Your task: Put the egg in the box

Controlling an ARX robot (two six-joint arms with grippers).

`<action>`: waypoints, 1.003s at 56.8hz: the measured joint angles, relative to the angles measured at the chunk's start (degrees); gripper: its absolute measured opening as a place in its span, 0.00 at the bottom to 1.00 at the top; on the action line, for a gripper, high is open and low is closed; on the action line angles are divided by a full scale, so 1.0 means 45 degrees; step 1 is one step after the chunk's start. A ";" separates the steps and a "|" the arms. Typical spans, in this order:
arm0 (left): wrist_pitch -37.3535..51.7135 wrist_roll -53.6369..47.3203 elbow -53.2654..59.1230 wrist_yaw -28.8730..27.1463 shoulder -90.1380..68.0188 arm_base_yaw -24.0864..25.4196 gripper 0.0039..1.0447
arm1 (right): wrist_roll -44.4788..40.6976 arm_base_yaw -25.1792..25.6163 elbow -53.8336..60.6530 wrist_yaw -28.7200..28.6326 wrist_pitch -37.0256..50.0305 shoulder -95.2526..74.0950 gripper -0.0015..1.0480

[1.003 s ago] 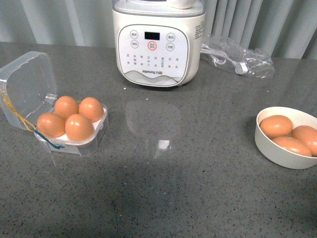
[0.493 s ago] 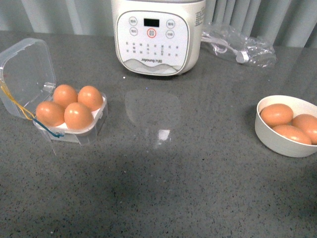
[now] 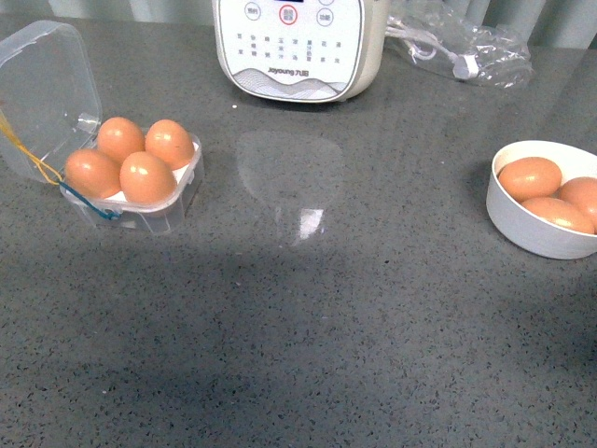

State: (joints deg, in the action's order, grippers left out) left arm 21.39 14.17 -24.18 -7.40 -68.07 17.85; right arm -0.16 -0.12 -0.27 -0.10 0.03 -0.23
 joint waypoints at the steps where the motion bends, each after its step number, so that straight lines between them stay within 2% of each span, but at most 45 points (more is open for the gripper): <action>1: 0.0078 0.0010 -0.0253 0.0010 -0.0486 -0.0044 0.94 | 0.0000 0.0000 0.0000 0.0000 0.0000 0.0000 0.93; 20: -0.0010 -0.0063 -0.3492 -0.0291 -0.4886 -0.0733 0.94 | 0.0000 0.0000 0.0000 0.0005 0.0000 0.0000 0.93; 25: -0.0578 0.0010 -0.4051 0.0175 -0.5304 -0.1005 0.94 | 0.0000 0.0000 -0.0005 0.0005 0.0000 0.0000 0.93; 36: -0.2487 0.1044 -0.4658 0.2361 -0.5115 -0.2035 0.94 | 0.0000 0.0000 0.0000 0.0000 0.0000 0.0000 0.93; 40: -0.2545 0.1579 -0.4658 0.2618 -0.4828 -0.2132 0.94 | 0.0000 0.0000 -0.0005 0.0005 0.0000 0.0000 0.93; 52: -0.2550 0.1982 -0.4308 0.2142 -0.4022 -0.1501 0.94 | 0.0000 0.0000 0.0000 0.0000 0.0000 0.0000 0.93; 57: -0.2157 0.2001 -0.4022 0.1185 -0.3750 -0.1243 0.94 | 0.0000 0.0000 -0.0005 0.0005 0.0000 0.0000 0.93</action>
State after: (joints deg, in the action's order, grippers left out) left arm 11.68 23.18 -42.28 -2.07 -84.95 12.25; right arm -0.16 -0.12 -0.30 -0.08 0.03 -0.23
